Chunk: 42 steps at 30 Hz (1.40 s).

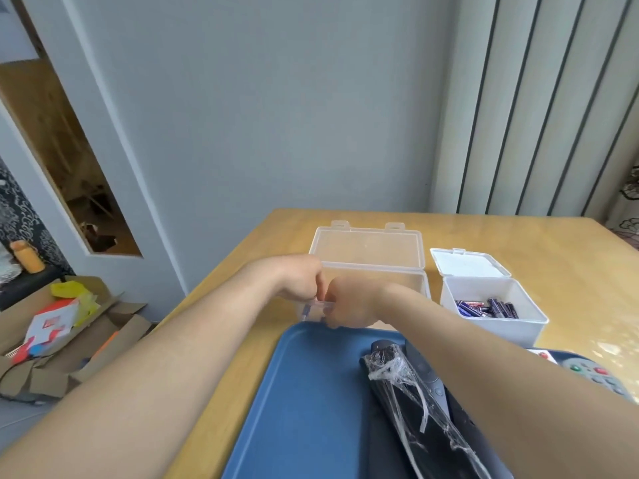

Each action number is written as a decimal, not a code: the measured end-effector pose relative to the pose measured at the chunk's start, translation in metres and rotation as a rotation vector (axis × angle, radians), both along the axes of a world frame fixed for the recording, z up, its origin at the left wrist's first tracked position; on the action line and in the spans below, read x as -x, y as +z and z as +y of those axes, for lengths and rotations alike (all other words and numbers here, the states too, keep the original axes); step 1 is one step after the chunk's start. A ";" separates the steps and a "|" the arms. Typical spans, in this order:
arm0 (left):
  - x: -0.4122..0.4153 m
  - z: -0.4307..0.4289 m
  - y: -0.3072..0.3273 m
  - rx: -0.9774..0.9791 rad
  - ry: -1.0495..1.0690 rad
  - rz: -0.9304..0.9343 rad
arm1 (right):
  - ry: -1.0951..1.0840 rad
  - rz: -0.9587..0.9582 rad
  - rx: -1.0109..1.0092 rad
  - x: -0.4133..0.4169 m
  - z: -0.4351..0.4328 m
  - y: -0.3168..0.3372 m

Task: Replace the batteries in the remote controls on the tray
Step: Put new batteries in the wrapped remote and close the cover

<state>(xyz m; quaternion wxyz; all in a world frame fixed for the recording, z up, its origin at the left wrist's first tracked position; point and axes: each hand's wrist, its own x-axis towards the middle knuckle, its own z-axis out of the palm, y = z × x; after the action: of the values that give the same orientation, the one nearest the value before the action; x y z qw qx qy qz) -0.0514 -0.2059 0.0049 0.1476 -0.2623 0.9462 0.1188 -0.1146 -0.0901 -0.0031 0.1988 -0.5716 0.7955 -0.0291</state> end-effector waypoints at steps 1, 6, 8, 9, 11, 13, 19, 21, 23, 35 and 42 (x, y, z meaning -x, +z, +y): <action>-0.001 -0.002 -0.001 -0.008 0.004 0.026 | -0.005 -0.002 -0.007 0.002 0.000 -0.001; -0.004 -0.012 -0.005 -0.055 0.002 0.154 | -0.077 -0.306 0.165 0.015 0.006 -0.003; -0.008 -0.015 -0.003 -0.142 0.024 0.266 | -0.151 -0.505 0.289 0.021 0.009 -0.005; -0.012 -0.018 -0.002 -0.198 0.045 0.338 | -0.182 -0.563 0.354 0.024 0.009 -0.007; -0.023 -0.019 -0.001 -0.312 0.088 0.537 | -0.254 -0.664 0.488 0.027 0.009 -0.011; -0.036 -0.010 0.000 -0.511 0.167 0.800 | -0.351 -0.839 0.642 0.027 0.012 -0.012; -0.062 0.052 -0.003 -1.569 0.362 1.277 | -0.443 -1.565 0.885 0.014 0.051 0.019; -0.064 0.073 -0.004 -1.610 0.385 1.255 | -0.359 -1.630 0.862 0.004 0.070 0.026; -0.067 0.099 -0.003 -1.514 0.360 1.210 | -0.318 -1.593 0.875 -0.009 0.095 0.030; -0.087 0.189 -0.020 -1.062 0.077 1.225 | -0.481 -1.023 0.842 -0.053 0.195 0.007; -0.088 0.187 -0.028 -0.978 0.128 1.059 | -0.342 0.156 0.112 -0.078 0.218 -0.014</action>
<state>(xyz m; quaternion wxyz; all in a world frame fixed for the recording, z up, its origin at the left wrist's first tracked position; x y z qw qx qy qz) 0.0363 -0.0187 -0.0228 -0.2375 -0.1285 0.7122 0.6480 -0.0367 0.1281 -0.0172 0.0968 -0.4390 0.8911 -0.0625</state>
